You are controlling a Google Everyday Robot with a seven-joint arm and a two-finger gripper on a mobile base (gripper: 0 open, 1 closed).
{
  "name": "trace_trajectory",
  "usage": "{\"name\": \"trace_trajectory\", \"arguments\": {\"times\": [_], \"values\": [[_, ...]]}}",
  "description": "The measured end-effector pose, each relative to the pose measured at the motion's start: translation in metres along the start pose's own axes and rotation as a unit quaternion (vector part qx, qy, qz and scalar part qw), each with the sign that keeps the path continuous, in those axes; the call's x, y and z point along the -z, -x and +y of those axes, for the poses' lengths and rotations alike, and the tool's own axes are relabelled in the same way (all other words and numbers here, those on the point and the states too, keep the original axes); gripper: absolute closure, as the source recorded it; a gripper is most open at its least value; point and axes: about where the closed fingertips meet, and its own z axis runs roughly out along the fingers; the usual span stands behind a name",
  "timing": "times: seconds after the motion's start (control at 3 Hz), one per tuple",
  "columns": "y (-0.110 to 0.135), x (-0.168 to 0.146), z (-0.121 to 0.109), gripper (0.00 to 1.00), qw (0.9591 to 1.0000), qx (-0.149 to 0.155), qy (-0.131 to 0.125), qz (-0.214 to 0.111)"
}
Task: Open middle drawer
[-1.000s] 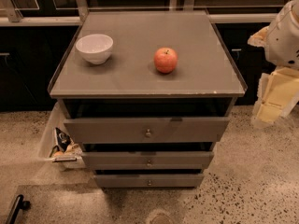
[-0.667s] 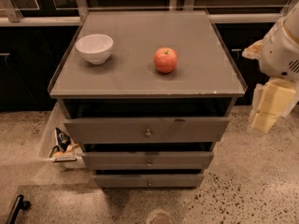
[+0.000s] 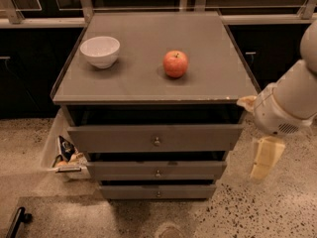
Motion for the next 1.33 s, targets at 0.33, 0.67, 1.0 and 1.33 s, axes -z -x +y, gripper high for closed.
{"name": "trace_trajectory", "arguments": {"times": [0.33, 0.67, 1.0, 1.33], "values": [[-0.013, -0.05, 0.008, 0.0, 0.9995, 0.028, 0.008, -0.012], [-0.027, -0.127, 0.009, 0.0, 0.9975, 0.059, 0.02, -0.032], [-0.027, -0.127, 0.009, 0.0, 0.9975, 0.059, 0.02, -0.032], [-0.028, -0.153, 0.015, 0.0, 0.9974, 0.056, 0.025, -0.038]]}}
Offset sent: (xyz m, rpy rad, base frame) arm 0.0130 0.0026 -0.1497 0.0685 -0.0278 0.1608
